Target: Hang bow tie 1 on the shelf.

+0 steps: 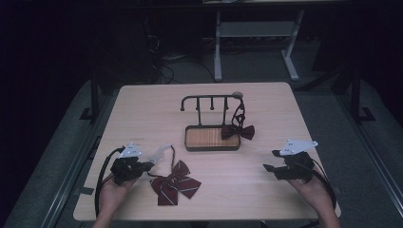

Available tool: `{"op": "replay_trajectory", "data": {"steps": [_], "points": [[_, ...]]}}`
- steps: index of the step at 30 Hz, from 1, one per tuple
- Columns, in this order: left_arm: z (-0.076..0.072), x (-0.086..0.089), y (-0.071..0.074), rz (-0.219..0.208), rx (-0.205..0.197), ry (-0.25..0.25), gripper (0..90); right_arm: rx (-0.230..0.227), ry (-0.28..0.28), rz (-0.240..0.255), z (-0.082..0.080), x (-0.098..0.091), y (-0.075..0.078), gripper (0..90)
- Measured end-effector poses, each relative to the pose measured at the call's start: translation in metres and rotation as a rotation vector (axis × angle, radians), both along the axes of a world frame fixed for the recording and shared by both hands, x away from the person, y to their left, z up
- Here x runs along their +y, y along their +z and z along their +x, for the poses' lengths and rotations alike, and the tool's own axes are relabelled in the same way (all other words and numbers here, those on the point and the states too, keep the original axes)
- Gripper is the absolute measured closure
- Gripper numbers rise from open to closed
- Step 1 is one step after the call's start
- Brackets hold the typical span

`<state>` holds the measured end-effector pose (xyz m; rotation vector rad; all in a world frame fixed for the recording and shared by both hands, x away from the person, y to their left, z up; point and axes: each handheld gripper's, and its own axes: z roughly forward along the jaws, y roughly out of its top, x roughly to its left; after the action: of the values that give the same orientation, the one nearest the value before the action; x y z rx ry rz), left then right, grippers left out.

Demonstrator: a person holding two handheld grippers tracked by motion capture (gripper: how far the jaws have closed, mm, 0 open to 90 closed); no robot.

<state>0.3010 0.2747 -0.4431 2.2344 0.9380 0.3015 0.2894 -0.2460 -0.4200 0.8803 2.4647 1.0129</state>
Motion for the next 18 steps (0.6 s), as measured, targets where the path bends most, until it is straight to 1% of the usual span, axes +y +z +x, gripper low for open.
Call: {"op": "replay_trajectory", "data": {"steps": [1, 2, 3, 7, 8, 10, 13, 15, 17, 18], "points": [[-0.001, -0.001, 0.001, -0.012, 0.005, 0.004, 87.4, -0.004, 0.002, -0.001, 0.0, 0.0, 0.0, 37.6], [-0.001, -0.001, 0.003, -0.014, -0.005, -0.006, 87.4, -0.004, 0.002, 0.0, 0.0, 0.0, 0.0, 37.6], [-0.001, -0.001, 0.003, -0.014, -0.005, -0.006, 87.5, -0.004, 0.002, 0.0, 0.0, 0.0, 0.0, 37.6], [-0.004, -0.005, 0.013, -0.039, -0.029, -0.019, 87.4, 0.001, 0.004, 0.003, 0.0, 0.0, 0.0, 37.7], [-0.005, -0.006, 0.015, -0.051, -0.028, -0.018, 87.4, 0.001, 0.004, 0.005, 0.0, 0.0, -0.001, 37.6], [-0.006, -0.008, 0.019, -0.041, -0.046, -0.027, 87.5, 0.001, 0.004, 0.005, 0.0, 0.0, -0.001, 37.7], [-0.006, -0.01, 0.025, -0.039, -0.056, -0.033, 87.6, 0.004, -0.002, 0.009, 0.001, 0.0, -0.001, 37.6], [-0.006, -0.011, 0.027, -0.045, -0.057, -0.035, 87.6, 0.004, -0.003, 0.011, 0.001, 0.0, -0.001, 37.6], [-0.007, -0.012, 0.035, -0.051, -0.072, -0.044, 87.6, 0.008, -0.004, 0.016, 0.002, -0.001, -0.002, 37.6], [-0.007, -0.012, 0.035, -0.051, -0.072, -0.044, 87.6, 0.008, -0.004, 0.016, 0.002, -0.001, -0.002, 37.6]]}}
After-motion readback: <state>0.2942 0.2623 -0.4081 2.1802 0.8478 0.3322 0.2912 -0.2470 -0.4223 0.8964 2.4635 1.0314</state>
